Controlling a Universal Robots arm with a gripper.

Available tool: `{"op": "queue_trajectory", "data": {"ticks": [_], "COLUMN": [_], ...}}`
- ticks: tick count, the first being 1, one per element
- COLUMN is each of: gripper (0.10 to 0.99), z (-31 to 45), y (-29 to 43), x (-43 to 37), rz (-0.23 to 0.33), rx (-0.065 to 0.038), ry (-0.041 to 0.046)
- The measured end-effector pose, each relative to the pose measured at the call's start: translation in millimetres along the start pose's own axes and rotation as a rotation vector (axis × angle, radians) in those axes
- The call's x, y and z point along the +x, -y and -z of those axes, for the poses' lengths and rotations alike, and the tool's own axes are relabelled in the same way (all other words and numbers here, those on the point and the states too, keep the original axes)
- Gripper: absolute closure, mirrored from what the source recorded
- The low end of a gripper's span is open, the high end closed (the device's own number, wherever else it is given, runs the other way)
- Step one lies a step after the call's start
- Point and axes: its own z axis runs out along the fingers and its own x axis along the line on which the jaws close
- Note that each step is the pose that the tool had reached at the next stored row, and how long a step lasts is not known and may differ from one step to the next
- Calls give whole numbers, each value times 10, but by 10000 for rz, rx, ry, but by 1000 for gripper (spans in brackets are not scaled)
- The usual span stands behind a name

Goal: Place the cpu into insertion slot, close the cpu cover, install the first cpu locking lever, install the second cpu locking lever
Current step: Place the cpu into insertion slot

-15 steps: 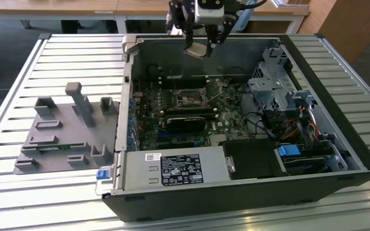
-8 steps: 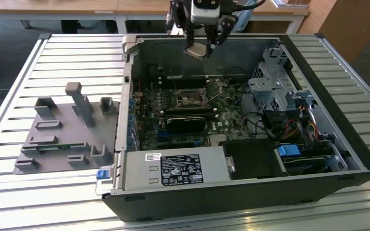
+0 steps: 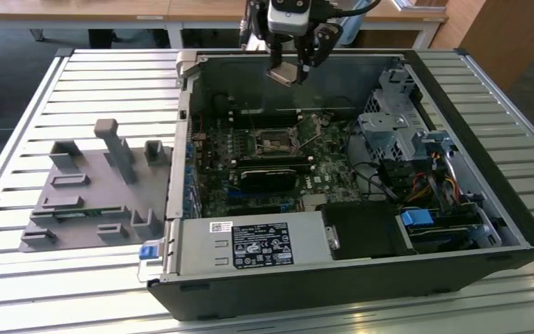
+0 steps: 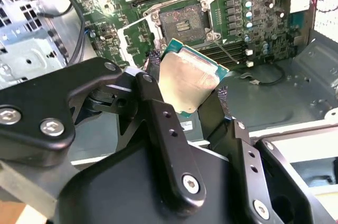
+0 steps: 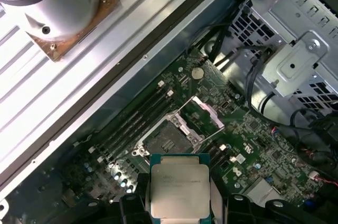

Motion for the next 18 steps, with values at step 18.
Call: {"op": "queue_trajectory", "data": {"ticks": [18], "gripper": [549], "z": [-15], "y": [1], "x": [0], "rz": [-2458], "rx": [-21], "ry": [208]}}
